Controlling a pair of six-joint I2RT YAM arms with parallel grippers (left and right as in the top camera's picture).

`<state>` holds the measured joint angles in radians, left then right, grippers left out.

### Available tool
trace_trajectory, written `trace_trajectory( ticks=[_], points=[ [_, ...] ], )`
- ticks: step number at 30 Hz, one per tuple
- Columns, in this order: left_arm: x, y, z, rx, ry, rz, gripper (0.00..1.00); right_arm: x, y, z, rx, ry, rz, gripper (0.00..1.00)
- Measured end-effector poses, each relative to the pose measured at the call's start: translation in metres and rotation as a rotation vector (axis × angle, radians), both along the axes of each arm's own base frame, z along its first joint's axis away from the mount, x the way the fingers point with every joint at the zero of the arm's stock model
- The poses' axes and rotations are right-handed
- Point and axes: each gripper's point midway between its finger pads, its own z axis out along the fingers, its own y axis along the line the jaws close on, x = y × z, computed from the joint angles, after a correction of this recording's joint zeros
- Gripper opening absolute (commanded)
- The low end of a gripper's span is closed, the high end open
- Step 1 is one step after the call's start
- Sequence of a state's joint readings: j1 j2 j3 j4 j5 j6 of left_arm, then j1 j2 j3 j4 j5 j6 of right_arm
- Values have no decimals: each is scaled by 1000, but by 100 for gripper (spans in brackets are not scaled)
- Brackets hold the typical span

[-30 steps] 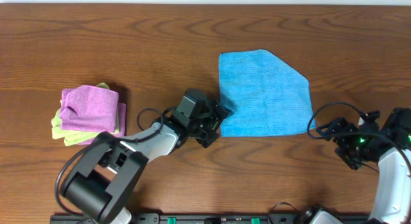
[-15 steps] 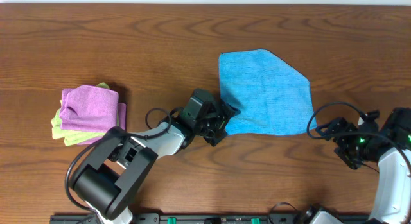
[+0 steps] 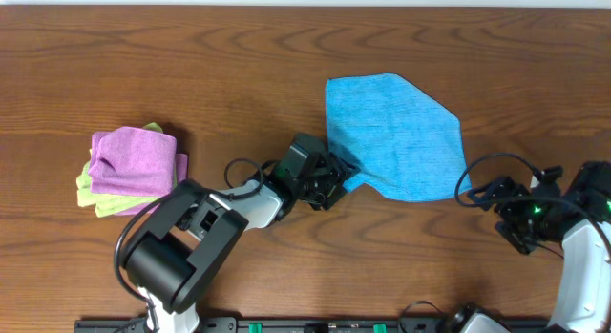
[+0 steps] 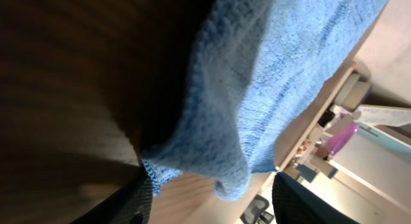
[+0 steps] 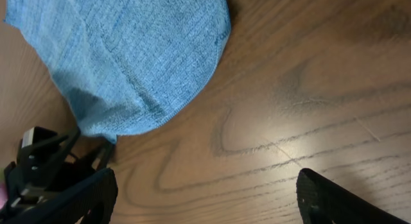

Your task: Fold the cloth

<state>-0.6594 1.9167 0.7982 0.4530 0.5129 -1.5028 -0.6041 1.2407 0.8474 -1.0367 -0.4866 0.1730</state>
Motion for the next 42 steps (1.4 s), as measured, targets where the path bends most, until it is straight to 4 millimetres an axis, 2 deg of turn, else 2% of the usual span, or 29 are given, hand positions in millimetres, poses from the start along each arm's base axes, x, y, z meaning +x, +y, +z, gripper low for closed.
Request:
trace_trajectory(
  ticks=[6,8,9,10,20,30,38,42],
  points=[
    [-1,-2,-7,11,-26,-31,31,-1,2,0,13,4,1,89],
    [-2,-1,-9,22,-38,-45,18,-1,4,1,21,-1,2,89],
    [-3,-1,-10,27,-42,-52,7,0,4,1,24,-3,3,89],
    [-3,0,-12,35,-46,-55,6,0,5,2,27,-4,3,89],
    [-4,2,-16,55,-84,-90,5,3,3,-2,14,-29,16,86],
    [4,11,-16,32,-112,-125,6,2,0,-43,-29,-57,9,84],
    [9,18,-16,24,-132,-147,6,19,-10,-57,-62,-128,-40,82],
    [8,19,-16,23,-136,-159,6,33,-8,-65,-50,-136,-41,82]
  ],
)
